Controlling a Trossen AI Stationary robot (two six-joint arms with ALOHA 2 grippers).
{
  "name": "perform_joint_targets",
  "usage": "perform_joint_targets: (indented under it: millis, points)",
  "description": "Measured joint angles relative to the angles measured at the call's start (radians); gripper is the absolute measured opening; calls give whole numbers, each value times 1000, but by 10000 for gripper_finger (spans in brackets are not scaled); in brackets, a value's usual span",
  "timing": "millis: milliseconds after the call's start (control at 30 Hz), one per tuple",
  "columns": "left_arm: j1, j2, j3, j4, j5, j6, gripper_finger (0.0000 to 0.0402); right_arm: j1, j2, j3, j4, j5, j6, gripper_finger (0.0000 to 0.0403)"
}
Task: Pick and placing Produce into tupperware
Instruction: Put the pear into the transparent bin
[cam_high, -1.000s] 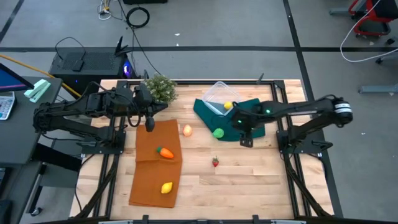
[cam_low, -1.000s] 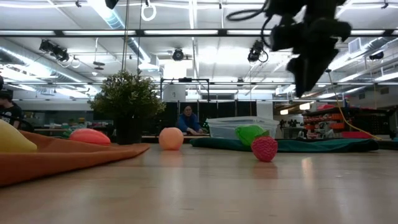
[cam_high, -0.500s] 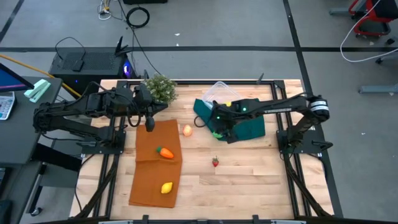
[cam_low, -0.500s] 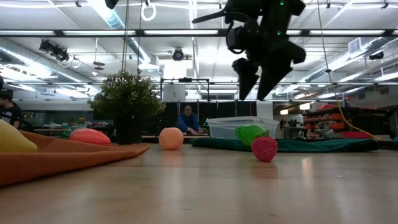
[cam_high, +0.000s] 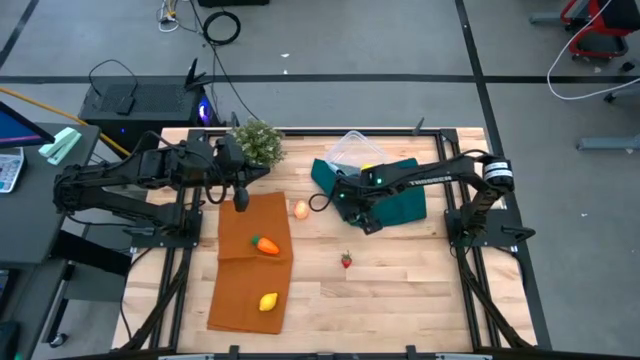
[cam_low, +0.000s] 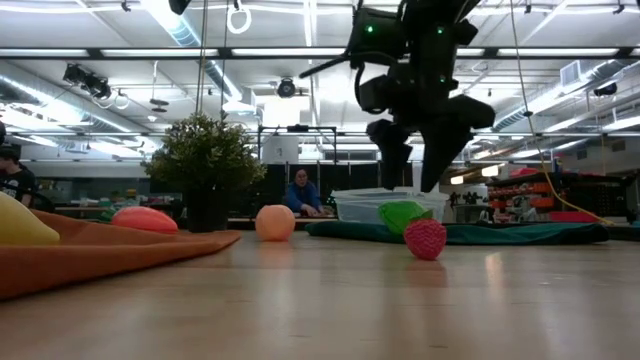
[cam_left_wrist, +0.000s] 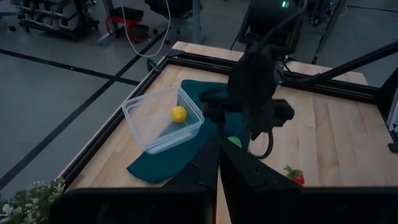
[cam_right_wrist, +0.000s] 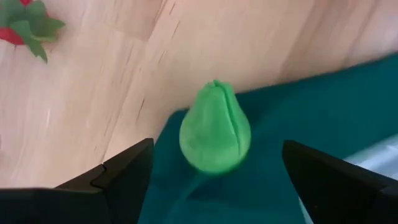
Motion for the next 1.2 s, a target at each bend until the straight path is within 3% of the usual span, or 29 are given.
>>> perform_joint_targets:
  millis: [700, 1200]
  points:
    - [0, 0, 0, -1, 0, 0, 17, 6, 134, -2, 43, -21, -21, 310]
    - [0, 0, 0, 0, 0, 0, 22, -7, 118, -2, 37, 7, -21, 187]
